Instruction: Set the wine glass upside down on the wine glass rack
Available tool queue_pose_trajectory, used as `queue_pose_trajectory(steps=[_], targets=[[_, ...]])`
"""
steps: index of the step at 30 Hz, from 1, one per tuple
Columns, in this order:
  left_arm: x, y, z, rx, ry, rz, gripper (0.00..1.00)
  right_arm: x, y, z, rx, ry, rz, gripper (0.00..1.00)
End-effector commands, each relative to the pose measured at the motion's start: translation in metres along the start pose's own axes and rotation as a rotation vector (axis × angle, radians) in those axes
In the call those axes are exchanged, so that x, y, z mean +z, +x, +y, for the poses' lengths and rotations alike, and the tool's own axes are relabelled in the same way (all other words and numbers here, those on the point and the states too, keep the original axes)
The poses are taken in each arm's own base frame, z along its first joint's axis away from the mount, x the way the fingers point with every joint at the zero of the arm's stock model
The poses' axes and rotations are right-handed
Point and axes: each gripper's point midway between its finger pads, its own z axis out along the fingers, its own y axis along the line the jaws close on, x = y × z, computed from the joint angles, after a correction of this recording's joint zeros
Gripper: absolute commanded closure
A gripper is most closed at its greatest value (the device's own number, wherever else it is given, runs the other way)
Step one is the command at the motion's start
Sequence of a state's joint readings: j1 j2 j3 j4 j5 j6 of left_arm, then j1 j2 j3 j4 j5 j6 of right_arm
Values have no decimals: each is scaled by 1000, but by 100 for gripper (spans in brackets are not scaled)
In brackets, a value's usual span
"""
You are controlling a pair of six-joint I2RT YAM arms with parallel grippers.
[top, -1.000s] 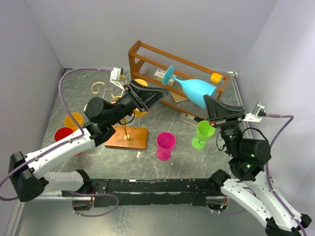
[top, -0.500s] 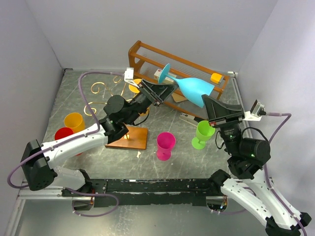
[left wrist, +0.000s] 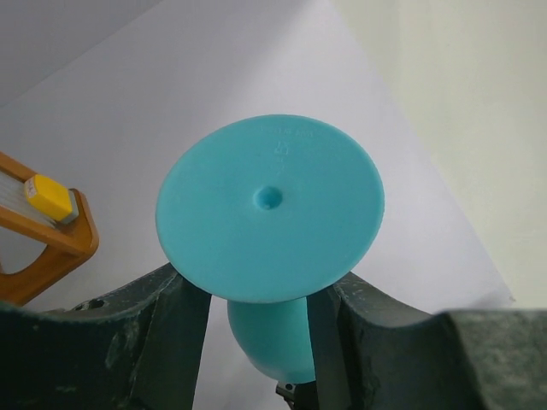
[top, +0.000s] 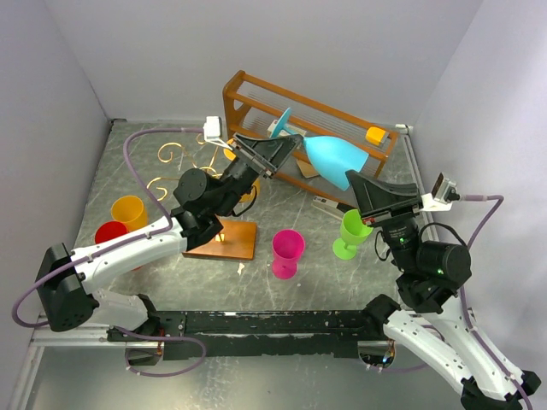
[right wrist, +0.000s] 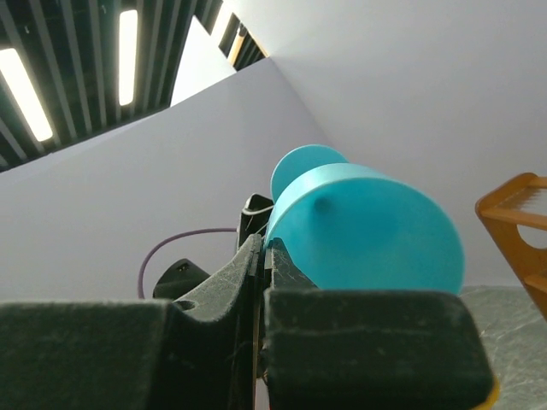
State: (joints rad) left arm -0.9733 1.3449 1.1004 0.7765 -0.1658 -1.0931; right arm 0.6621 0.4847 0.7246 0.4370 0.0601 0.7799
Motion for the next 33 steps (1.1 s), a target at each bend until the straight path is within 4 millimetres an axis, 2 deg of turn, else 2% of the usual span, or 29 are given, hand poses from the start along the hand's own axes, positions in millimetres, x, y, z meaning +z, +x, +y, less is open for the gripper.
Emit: queue_pose_trajectory(steps=[1, 10, 15, 20, 27, 28, 33], targets=[[1, -16, -24, -23, 70, -65, 45, -2, 10, 9, 16, -52, 54, 100], [6, -15, -30, -33, 103, -67, 56, -4, 26, 14, 37, -91, 129, 100], [5, -15, -35, -30, 123, -62, 69, -6, 34, 8, 57, -70, 153, 100], [4, -16, -36, -11, 117, -58, 91, -7, 38, 4, 66, -51, 166, 100], [2, -14, -46, 68, 141, -25, 93, -8, 38, -7, 61, 36, 188, 100], [1, -15, -47, 87, 144, -23, 93, -9, 37, -9, 61, 55, 193, 97], [-9, -19, -44, 198, 124, -23, 93, -15, 33, -16, 49, 137, 221, 63]])
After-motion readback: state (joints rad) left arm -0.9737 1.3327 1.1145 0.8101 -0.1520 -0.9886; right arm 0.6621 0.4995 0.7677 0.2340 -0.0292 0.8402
